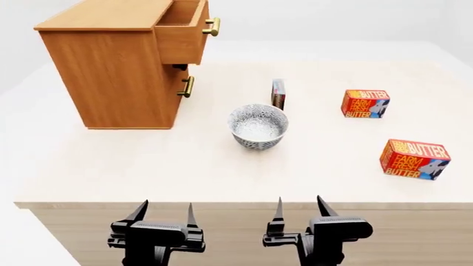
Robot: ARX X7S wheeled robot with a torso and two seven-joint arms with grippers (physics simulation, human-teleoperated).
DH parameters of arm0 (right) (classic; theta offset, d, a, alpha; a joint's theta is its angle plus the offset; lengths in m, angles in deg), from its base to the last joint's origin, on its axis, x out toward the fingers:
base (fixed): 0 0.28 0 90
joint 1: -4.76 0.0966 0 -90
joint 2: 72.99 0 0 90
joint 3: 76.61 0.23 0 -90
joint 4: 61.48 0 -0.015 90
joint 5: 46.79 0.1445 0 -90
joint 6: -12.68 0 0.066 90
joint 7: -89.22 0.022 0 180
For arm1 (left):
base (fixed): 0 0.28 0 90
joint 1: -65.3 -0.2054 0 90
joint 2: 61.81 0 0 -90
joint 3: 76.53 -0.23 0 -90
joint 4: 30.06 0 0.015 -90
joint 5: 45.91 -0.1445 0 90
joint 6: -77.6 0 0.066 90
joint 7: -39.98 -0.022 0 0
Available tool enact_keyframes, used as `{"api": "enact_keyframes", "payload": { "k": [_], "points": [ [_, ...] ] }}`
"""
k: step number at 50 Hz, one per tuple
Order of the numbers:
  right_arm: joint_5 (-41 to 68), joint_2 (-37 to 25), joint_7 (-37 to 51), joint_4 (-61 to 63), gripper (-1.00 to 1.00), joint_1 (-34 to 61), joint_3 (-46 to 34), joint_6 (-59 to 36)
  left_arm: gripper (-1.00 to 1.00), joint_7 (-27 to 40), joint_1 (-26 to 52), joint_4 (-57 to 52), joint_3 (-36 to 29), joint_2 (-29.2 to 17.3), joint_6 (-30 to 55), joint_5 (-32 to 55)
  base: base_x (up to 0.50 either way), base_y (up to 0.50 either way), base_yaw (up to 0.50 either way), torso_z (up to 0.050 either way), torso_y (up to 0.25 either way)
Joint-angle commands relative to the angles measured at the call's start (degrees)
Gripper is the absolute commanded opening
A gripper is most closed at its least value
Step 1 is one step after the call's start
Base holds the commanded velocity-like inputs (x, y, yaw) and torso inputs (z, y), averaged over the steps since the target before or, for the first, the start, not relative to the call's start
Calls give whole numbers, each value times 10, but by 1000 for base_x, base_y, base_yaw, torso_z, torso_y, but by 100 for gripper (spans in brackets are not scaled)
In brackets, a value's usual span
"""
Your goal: Put the chocolate pudding in the top drawer of the cabinet and close it.
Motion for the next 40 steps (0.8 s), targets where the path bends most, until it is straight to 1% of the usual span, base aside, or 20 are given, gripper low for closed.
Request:
{"api": "enact_keyframes", "payload": {
  "k": [1, 8, 10, 27, 34, 40],
  "points": [
    [10, -6, 5, -16, 100, 2, -12, 18, 100, 1, -1, 6, -9, -8, -20, 14, 0, 500, 0, 0, 0],
    [21, -10, 4, -14, 100, 1, -16, 16, 100, -14, -13, 16, -26, -23, -96, 5, 0, 13, 0, 0, 0],
    [22, -12, 5, -13, 100, 0, -19, 16, 100, -22, -18, 16, -30, -27, -111, 12, 0, 0, 0, 27, 0],
    [27, -24, 16, 8, 100, -1, -34, 6, 100, -32, -22, 4, -42, -38, -104, 29, 0, 0, 0, 50, 0],
    [26, -36, 35, 77, 100, 2, -34, -62, 100, -31, -21, -18, -39, -47, -86, 40, 0, 0, 0, 50, 0],
    [32, -46, 44, 129, 100, 11, -34, -127, 100, -55, -18, -66, -37, -64, -42, 85, 0, 0, 0, 50, 0]
  ]
}}
